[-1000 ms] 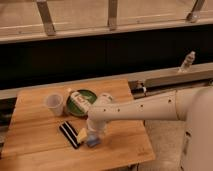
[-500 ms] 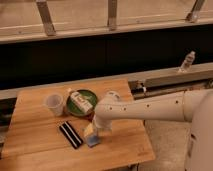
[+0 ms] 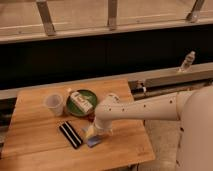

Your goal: Wipe the white sponge on the table

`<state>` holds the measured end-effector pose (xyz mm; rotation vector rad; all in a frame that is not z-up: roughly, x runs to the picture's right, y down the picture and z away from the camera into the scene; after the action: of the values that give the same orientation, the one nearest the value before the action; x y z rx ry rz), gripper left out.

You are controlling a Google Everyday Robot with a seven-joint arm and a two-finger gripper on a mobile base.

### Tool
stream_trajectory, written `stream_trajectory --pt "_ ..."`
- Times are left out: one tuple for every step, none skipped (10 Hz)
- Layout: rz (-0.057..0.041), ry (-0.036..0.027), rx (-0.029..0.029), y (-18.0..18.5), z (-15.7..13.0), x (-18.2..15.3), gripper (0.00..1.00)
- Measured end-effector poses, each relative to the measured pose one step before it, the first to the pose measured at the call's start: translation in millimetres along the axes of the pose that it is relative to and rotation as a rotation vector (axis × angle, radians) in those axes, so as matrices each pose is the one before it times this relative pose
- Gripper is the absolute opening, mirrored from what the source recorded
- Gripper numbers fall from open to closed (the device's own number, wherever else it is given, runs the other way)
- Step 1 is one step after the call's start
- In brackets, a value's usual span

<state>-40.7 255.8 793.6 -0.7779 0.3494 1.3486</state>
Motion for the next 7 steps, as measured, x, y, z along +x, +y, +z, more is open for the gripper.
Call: stream_trajectory --pt "0.00285 0.00586 -0.00187 -0.20 2.50 0.54 0.51" --pt "0.00340 0.00202 -0.00867 0.79 1.63 0.13 0.41" --pt "0.00125 0.00418 -0.00519 -0.72 0.44 2.22 0.29" --pt "-0.00085 -0.00043 -0.00398 0.60 -1.49 1.90 0.22" --pt "-0.00865 -0.00157 0.00017 0.57 -2.88 2.60 0.18" --pt "-0.00282 0.00229 -0.00400 2.15 -0.39 2.30 0.18" --pt "-0.00464 0.00158 -0.00905 3.60 1.17 1.14 0.18"
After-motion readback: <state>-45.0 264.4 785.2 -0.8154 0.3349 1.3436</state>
